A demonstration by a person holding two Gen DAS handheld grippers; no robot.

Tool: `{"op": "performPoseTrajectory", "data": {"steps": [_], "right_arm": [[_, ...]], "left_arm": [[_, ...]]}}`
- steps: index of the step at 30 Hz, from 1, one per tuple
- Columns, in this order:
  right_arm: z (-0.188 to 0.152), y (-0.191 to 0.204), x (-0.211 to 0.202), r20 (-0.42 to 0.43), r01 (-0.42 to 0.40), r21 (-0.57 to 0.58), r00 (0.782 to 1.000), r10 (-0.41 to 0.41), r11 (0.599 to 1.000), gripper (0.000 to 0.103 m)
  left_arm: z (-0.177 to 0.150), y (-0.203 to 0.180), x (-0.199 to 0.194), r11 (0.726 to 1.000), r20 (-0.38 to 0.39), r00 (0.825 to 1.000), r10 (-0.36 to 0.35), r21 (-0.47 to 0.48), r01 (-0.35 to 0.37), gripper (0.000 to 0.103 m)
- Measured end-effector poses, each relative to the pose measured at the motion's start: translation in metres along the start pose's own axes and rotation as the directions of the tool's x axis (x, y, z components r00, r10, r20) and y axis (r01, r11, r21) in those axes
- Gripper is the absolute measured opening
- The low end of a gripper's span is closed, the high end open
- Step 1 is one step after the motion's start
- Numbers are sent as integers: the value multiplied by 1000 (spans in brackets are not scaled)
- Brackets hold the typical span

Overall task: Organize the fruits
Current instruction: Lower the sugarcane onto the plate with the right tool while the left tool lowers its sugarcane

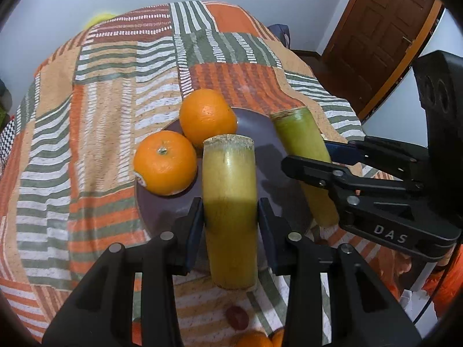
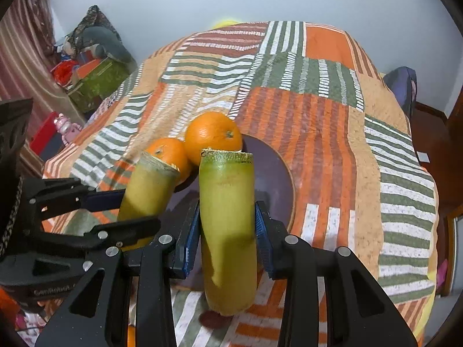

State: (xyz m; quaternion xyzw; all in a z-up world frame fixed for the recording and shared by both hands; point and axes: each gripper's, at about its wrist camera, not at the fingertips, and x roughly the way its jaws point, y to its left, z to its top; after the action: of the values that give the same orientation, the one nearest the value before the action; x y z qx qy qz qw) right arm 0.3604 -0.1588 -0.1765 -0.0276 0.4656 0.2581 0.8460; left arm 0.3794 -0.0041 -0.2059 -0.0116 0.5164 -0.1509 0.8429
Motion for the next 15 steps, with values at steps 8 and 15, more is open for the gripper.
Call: {"op": "performPoseTrajectory", "data": {"steps": [8, 15], "right_arm": [[6, -11, 20, -39, 21, 0, 999, -21, 1000, 33], [9, -15, 31, -48, 35, 3, 998, -35, 999, 32]], "left_arm": [[3, 0, 22, 1000, -39, 999, 17, 18, -16, 37], [4, 4, 36, 999, -57, 998, 34, 21, -33, 37]]}}
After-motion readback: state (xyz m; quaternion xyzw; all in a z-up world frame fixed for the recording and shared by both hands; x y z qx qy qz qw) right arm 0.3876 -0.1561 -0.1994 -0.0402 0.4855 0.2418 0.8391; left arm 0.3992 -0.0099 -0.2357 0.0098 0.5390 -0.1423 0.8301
